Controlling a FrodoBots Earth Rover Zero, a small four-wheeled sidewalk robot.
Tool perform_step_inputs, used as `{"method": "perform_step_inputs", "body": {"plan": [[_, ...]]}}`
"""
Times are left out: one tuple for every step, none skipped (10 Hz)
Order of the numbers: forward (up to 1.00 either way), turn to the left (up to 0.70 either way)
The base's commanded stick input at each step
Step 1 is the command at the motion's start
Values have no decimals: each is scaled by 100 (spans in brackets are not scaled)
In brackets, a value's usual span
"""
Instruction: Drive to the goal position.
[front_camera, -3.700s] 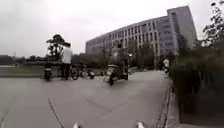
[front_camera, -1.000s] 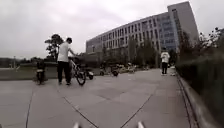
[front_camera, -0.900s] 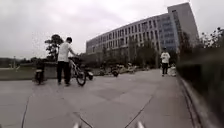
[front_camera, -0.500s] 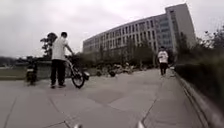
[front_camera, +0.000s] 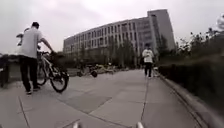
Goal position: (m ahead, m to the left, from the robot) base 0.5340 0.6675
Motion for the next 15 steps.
{"method": "perform_step_inputs", "body": {"plan": [[4,-66],[4,-20],[4,0],[4,0],[4,0],[4,0],[4,0],[4,0],[4,0],[4,0],[4,0],[4,0],[4,0],[4,0],[4,0]]}}
